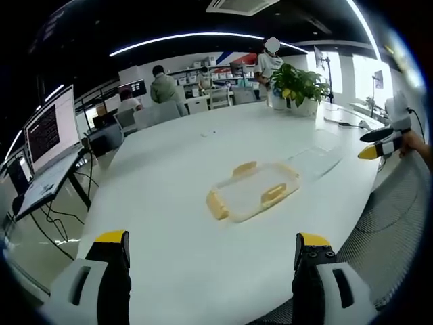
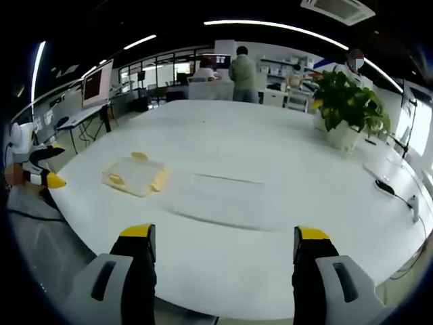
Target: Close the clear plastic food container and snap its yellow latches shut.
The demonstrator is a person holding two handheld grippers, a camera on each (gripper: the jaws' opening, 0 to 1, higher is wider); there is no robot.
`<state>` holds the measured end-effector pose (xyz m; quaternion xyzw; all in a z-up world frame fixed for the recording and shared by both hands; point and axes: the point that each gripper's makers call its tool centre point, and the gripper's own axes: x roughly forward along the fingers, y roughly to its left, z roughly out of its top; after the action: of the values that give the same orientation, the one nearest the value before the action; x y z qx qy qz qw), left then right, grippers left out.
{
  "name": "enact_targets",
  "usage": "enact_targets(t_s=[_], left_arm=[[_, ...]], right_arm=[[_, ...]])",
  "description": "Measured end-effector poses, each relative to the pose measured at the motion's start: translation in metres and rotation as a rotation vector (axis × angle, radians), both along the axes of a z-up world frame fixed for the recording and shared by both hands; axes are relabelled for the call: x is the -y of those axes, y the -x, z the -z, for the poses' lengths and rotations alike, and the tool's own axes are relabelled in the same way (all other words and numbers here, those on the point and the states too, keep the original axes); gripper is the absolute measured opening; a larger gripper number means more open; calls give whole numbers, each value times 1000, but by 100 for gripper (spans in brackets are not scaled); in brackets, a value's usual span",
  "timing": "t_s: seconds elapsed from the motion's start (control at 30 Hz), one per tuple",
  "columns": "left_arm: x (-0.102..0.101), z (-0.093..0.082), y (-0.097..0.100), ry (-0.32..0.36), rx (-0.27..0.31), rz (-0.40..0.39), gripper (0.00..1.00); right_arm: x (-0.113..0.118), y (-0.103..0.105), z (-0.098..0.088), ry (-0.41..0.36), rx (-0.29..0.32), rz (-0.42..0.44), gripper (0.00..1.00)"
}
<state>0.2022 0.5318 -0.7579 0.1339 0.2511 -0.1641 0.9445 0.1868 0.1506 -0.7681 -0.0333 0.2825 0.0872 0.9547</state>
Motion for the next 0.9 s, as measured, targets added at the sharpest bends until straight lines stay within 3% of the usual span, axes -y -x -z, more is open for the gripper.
enact_targets(t_s=[0.27, 0.67, 0.77, 0.9], left_arm=[[-6, 2, -3, -18, -4, -18, 98], [-4, -6, -3, -22, 35, -8, 97], [-2, -12, -3, -15, 68, -4, 97], [-1, -11, -3, -4, 57, -7, 97]], right_arm=[[1, -1, 0, -24, 4, 6, 80], [2, -3, -14, -77, 84, 33, 81], [4, -1, -14, -79, 90, 38, 81], [4, -3, -11, -82, 70, 45, 81]])
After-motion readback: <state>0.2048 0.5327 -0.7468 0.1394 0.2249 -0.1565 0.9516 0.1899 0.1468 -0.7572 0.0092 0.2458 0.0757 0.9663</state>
